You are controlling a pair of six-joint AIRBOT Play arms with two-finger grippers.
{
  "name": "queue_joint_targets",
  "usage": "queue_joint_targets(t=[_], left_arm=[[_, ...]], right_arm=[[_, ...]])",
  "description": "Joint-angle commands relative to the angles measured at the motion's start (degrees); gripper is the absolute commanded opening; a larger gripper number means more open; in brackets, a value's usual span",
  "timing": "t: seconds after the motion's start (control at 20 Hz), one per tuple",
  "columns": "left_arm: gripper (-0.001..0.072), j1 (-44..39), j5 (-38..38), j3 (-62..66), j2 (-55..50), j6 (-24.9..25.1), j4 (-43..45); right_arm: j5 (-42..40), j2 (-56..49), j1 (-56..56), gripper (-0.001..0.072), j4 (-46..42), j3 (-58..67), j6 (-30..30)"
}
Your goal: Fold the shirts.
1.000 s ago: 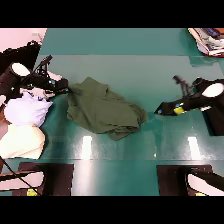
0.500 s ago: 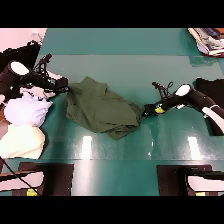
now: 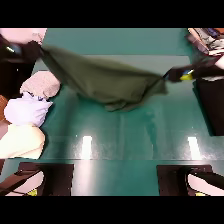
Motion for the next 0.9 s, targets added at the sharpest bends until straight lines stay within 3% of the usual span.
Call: queue_joint_targets(t=[0.0,0.2,0.5,0.7,0.85], left_arm=[[0.0023,0.1,0.3,10.6,8.5,0.0,0.8],[0.0023,0.1,0.2,19.0,14.4,-0.5,0.4],[0.0023,0.1,0.0,29.5,15.5,-1.5,-3.0],[0.0022,0.1,-0.8,23.9,13.7,-1.5,-2.1],[0.0022,0.1,-3.6,16.1,9.3,-1.5,-2.1]], right_arm=[[0.9,8.4,-3.7,0.0017,-1.0,11.4,0.0],[1.0,16.2,-5.3,0.0017,-1.2,19.9,0.0],[2.0,21.0,-5.2,0.0017,-8.6,30.2,1.1],[9.5,13.7,-5.2,0.0016,-10.2,38.2,2.6],[12.6,5.7,-5.2,0.0017,-10.1,36.2,2.7]])
